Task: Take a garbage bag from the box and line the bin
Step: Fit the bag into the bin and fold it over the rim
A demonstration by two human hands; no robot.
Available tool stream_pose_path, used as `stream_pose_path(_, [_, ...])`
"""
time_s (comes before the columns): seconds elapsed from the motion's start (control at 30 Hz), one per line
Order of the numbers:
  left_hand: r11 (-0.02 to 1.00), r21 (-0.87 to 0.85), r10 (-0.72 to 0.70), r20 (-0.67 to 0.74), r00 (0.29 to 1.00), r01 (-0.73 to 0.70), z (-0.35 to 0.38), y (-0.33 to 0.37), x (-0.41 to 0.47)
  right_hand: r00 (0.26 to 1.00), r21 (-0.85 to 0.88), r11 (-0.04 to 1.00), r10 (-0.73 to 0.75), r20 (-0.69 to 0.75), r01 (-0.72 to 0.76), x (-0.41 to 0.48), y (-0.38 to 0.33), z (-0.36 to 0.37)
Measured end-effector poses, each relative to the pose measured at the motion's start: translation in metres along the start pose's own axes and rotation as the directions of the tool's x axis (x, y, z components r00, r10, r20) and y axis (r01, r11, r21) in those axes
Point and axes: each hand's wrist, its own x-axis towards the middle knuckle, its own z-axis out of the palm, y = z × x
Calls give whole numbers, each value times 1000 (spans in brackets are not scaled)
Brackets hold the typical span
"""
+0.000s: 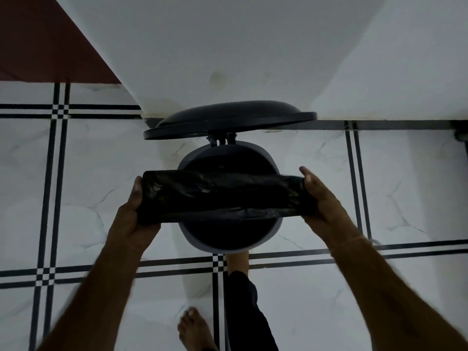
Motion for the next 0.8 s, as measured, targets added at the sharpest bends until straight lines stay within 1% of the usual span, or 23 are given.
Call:
stream_pose_path(0.13, [992, 125, 22, 86, 996, -32, 5, -3, -3, 998, -115, 992, 52, 47, -47, -7, -5, -10])
stream_pose_path(0.17, [982, 182, 26, 111, 994, -46, 11, -4, -6, 994, -217, 975, 67, 88, -46, -10, -4, -10])
stream_pose_path(0.23, [943, 318, 37, 188, 981, -96, 26, -4, -11, 979, -482, 876, 100, 177, -2, -19, -3, -12])
stream_pose_path(0.27, [915, 385, 25, 236, 971, -117, 32, -4, -14, 972, -557, 830, 102, 211, 34, -22, -4, -11])
stream_pose_path(0.3, [896, 427, 4, 265, 964, -121, 40, -4, -17, 974, -621, 779, 65, 218, 87, -25, -6, -8])
stream_pose_path(0.33, [879, 459, -13, 288, 958, -126, 44, -4, -19, 980, -739, 654, -17, 197, 160, -26, -9, -3])
stream_pose_path(0.37, [864, 486, -31, 316, 948, -134, 51, -4, -23, 975, -897, 392, -160, 155, 206, -26, -9, 1])
stream_pose_path(0.4, [834, 532, -64, 354, 933, -144, 58, -5, -27, 929, -976, 98, -336, 153, 196, -29, -9, 8])
stream_pose_path(0.43, [791, 589, -107, 396, 912, -164, 65, -6, -32, 841, -967, -47, -484, 242, 251, -33, -9, 20])
stream_pose_path(0.47, [733, 652, -157, 440, 884, -194, 72, -7, -34, 772, -919, -44, -529, 353, 391, -34, -10, 35])
stream_pose_path(0.5, [678, 700, -211, 478, 853, -224, 79, -7, -36, 748, -830, 79, -488, 450, 552, -36, -13, 52])
stream_pose_path(0.53, [636, 732, -261, 503, 824, -246, 85, -9, -38, 753, -706, 287, -380, 537, 648, -35, -17, 70])
stream_pose_path(0.57, [622, 740, -294, 524, 799, -256, 91, -9, -40, 771, -608, 508, -206, 602, 610, -36, -21, 88])
stream_pose_path(0.6, [633, 730, -298, 535, 790, -256, 95, -8, -41, 777, -576, 655, -28, 628, 489, -34, -25, 101])
stream_pose_path(0.63, [668, 702, -272, 539, 797, -246, 99, -6, -41, 769, -594, 701, 101, 631, 395, -29, -28, 110])
stream_pose_path(0.67, [701, 671, -229, 531, 816, -241, 100, -3, -39, 768, -655, 659, 179, 615, 370, -24, -31, 115])
stream_pose_path(0.7, [726, 645, -181, 514, 839, -238, 99, 2, -36, 771, -705, 589, 205, 603, 394, -18, -31, 116])
stream_pose_path(0.73, [737, 630, -136, 496, 858, -247, 95, 6, -32, 777, -733, 529, 200, 597, 427, -13, -32, 112])
stream_pose_path(0.77, [735, 629, -110, 481, 870, -255, 91, 10, -30, 795, -749, 502, 178, 580, 434, -7, -34, 108])
stream_pose_path(0.8, [708, 655, -98, 462, 881, -264, 87, 13, -28, 823, -764, 476, 133, 552, 435, -3, -38, 103])
